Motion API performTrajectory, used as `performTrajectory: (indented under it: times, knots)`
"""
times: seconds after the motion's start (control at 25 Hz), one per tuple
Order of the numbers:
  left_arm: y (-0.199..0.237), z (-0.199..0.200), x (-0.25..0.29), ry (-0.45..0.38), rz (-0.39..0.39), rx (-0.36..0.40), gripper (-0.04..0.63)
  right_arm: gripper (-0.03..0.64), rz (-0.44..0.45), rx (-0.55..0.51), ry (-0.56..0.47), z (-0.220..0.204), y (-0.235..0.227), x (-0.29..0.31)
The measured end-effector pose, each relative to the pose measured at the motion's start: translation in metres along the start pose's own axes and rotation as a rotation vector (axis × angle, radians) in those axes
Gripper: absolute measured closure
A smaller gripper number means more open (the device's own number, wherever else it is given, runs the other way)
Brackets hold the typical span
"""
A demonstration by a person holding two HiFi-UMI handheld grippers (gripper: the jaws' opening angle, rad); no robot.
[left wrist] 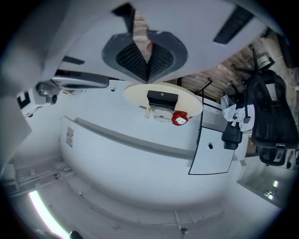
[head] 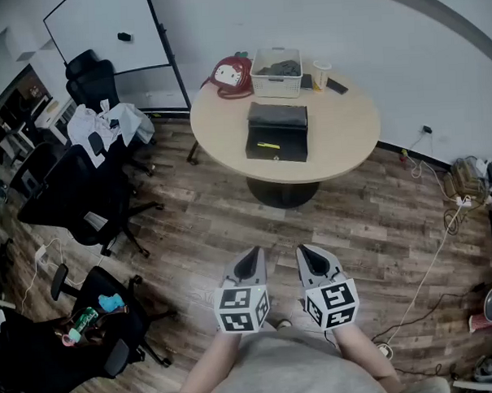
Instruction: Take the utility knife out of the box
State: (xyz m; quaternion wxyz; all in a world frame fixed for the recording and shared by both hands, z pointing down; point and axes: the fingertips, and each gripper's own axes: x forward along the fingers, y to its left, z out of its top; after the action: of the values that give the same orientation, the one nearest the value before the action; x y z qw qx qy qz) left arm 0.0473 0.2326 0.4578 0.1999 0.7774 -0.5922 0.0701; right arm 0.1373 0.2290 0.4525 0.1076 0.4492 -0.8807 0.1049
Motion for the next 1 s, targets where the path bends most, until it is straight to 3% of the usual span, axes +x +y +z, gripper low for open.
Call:
performTrajectory:
  times: [0.76, 1.0]
  knots:
    - [0.002, -0.019, -0.058, -0.025, 0.023, -0.005, 0.592, 0.617, 0.044, -0.022, -0.049, -0.001, 0.054, -0.039]
    - [0.001, -0.019, -0.061, -0.022, 0.035, -0.029, 0.594, 0.617, 0.042, -0.030, -0.009, -0.008, 0.056, -0.041]
